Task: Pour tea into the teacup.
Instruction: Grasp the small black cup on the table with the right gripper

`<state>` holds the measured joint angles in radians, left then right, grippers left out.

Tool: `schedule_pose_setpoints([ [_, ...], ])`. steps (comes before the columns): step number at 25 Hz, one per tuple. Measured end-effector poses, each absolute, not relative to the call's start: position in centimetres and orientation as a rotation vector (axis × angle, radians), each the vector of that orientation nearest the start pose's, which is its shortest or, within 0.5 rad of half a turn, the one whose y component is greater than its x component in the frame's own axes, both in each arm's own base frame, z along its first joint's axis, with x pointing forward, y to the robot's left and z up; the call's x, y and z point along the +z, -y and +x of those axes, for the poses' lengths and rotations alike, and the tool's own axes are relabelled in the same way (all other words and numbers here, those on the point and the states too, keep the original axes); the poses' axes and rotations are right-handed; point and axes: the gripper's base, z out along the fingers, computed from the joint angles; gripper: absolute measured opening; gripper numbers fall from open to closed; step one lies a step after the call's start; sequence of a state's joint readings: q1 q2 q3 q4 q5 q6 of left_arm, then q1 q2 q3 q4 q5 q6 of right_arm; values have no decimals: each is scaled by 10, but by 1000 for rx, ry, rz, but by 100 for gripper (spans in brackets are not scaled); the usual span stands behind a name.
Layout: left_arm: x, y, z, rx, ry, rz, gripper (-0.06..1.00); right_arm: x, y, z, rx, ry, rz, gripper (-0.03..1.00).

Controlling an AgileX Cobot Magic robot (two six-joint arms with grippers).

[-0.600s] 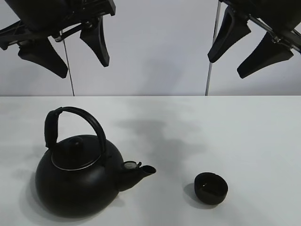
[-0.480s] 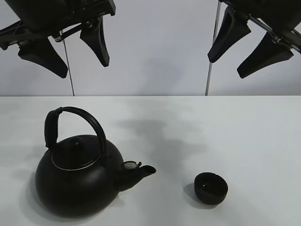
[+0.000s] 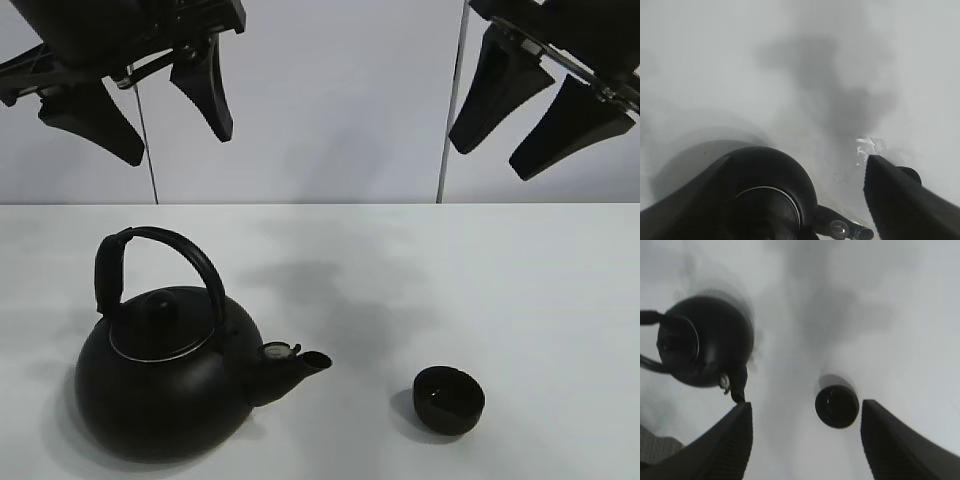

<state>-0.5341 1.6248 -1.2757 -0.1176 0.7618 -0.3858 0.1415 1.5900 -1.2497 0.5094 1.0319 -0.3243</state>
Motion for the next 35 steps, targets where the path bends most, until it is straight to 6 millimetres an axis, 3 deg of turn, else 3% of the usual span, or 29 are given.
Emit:
schedule_pose_setpoints([
  [5,282,184,297,-461,-2649,113,52,282,-82,299,627,-2812,-575,44],
  [9,283,185,298,-463,-2644,112,52,281,-95,291,595,-2816,-762,51],
  [16,283,185,298,-463,-2643,112,52,265,-131,279,293,-2833,-1103,56],
  [22,283,185,298,-466,-2637,112,52,250,-138,286,169,-2847,-1114,56],
  [35,283,185,298,-468,-2633,111,52,195,-147,306,160,-2971,-1085,56],
])
